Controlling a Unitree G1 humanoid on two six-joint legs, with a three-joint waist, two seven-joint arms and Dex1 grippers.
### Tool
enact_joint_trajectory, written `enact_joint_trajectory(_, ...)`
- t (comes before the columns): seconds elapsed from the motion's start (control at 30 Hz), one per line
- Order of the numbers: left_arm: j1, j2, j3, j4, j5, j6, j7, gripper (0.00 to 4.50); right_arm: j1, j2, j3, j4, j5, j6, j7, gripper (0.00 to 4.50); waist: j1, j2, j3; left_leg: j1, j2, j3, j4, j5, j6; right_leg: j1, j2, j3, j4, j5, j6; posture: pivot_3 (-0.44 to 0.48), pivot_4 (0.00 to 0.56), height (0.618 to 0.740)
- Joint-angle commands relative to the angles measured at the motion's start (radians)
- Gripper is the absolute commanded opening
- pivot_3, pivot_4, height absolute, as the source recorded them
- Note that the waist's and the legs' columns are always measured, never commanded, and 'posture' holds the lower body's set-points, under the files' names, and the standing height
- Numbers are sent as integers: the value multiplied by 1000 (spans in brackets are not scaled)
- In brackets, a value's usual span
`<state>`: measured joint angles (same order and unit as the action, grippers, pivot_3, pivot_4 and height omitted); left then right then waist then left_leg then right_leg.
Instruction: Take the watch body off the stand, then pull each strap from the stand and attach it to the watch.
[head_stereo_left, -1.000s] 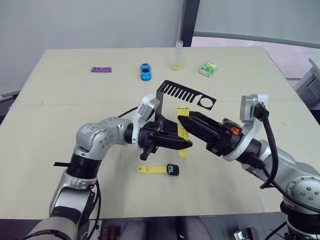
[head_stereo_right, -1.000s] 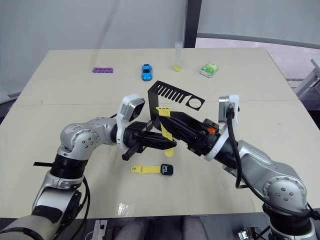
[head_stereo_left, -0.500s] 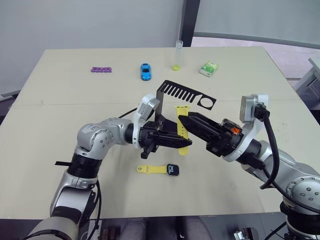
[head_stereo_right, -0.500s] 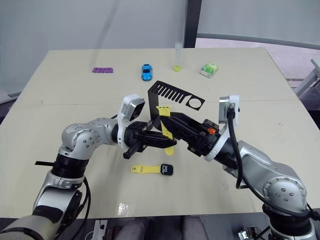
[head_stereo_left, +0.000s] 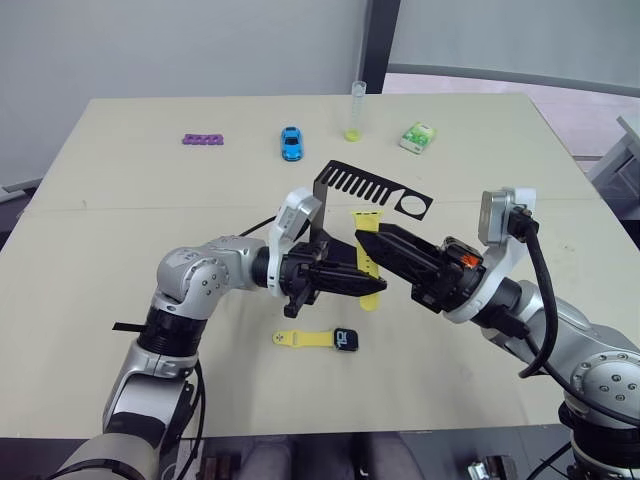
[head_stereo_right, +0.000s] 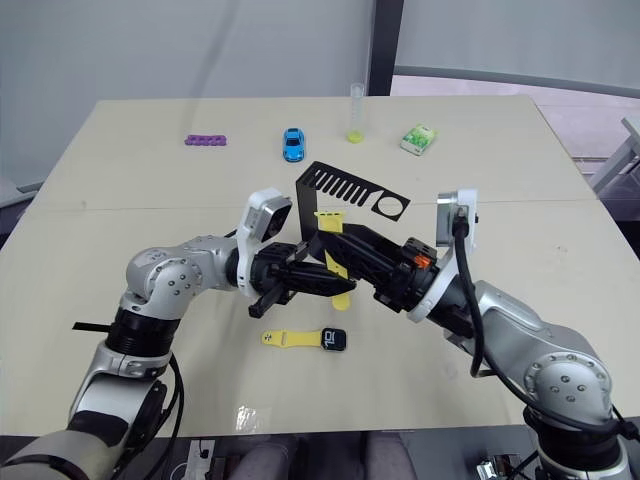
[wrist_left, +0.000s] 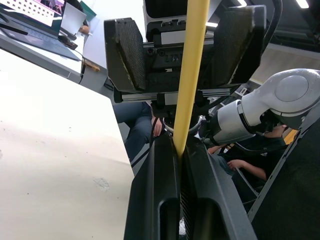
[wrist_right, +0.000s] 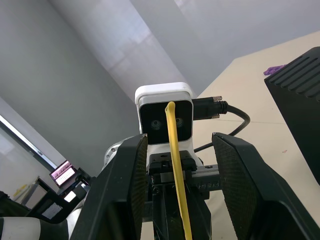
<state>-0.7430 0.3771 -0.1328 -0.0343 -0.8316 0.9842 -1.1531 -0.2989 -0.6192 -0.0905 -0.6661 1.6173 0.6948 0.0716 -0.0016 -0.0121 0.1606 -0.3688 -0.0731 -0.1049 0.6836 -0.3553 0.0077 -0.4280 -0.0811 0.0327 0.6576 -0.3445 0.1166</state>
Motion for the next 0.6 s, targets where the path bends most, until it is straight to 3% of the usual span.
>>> enact_joint_trajectory(0.03, -28, -2, 27, -29, -20, -9, -1, 0, -19, 5, -8, -36, 9, -19, 6, 2178, 0, 0, 0, 0, 0, 0, 0, 0, 0, 0, 0, 0, 0, 0, 0, 0, 150, 740)
enact_joint_trajectory(0.6, -26, -1, 30, -25, -14, -15, -1, 0, -26, 1, -23, -27, 21, -25, -2, 2178, 0, 0, 0, 0, 0, 0, 0, 0, 0, 0, 0, 0, 0, 0, 0, 0, 150, 740)
